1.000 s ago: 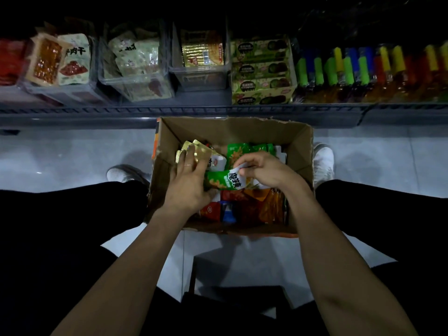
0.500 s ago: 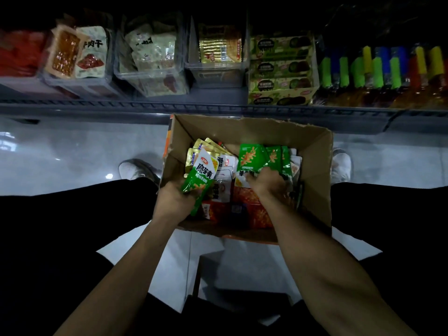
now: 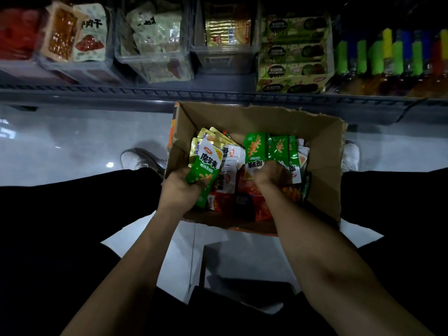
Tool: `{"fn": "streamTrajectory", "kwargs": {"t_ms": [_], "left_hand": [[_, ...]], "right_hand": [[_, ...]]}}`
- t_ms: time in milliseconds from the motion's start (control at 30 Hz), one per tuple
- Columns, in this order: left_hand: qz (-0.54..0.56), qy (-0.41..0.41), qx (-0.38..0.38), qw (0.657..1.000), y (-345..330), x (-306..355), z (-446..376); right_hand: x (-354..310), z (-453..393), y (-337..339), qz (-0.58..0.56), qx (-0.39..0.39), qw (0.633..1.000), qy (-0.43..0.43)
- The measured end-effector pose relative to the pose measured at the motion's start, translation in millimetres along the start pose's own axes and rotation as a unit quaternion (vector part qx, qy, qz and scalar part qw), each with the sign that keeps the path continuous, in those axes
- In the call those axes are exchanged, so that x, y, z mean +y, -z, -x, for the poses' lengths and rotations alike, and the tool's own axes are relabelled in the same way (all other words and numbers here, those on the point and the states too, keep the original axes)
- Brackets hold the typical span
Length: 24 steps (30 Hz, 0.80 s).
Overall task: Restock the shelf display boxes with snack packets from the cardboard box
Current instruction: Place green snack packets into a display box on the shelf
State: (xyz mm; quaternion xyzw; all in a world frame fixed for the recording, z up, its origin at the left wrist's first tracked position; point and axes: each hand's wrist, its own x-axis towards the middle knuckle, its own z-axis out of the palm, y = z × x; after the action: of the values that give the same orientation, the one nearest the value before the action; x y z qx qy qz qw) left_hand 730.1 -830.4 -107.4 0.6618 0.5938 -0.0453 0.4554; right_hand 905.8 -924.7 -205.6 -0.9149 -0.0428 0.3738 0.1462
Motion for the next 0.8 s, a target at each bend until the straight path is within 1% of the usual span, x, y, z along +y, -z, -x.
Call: {"fn": "streamTrajectory", "kwargs": {"t_ms": [33, 100, 167, 233, 267, 333, 400, 433, 500, 567, 633, 667, 733, 800], "left_hand": [[0.002, -0.003, -0.003, 1.0, -1, 3, -1], [0.015, -0.011, -0.007, 1.0, -4, 9, -4], [0.014, -0.023, -0.017, 1.0, -7, 14, -5], [0.008, -0.038, -0.029, 0.999, -8, 22, -3], [0.0, -0.059, -0.037, 0.998, -8, 27, -1], [-0.024, -0.125, -0.055, 0.99, -8, 40, 8], [-0.012, -0.175, -0.073, 0.982, -7, 54, 18], [-0.001, -0.187, -0.083, 0.979, -6, 60, 22], [0.039, -0.18, -0.102, 0.978, -2, 68, 28], [0.083, -0.166, -0.114, 0.976, 4, 74, 36], [0.108, -0.175, -0.121, 0.971, 8, 78, 44], [0.116, -0.182, -0.124, 0.969, 9, 81, 50], [0.129, -0.185, -0.128, 0.966, 11, 81, 57], [0.136, -0.183, -0.12, 0.966, 14, 80, 59]], "right_hand": [[-3, 1, 8, -0.024, 0.011, 1.0, -0.001], [-2, 2, 23, -0.056, 0.058, 0.997, 0.008], [0, 3, 41, -0.086, 0.073, 0.992, 0.062], [1, 15, 65, -0.135, 0.069, 0.979, 0.132], [0, 23, 79, -0.155, 0.064, 0.972, 0.165], [-1, 39, 107, -0.184, 0.014, 0.957, 0.222], [-4, 55, 131, -0.169, -0.048, 0.951, 0.254], [-7, 64, 140, -0.166, -0.078, 0.945, 0.27], [-10, 80, 153, -0.182, -0.119, 0.932, 0.289], [-12, 95, 160, -0.227, -0.13, 0.92, 0.293], [-14, 102, 159, -0.285, -0.106, 0.913, 0.272], [-16, 106, 158, -0.314, -0.087, 0.912, 0.251], [-23, 114, 150, -0.389, -0.078, 0.895, 0.202], [-29, 120, 142, -0.462, -0.105, 0.867, 0.154]]}}
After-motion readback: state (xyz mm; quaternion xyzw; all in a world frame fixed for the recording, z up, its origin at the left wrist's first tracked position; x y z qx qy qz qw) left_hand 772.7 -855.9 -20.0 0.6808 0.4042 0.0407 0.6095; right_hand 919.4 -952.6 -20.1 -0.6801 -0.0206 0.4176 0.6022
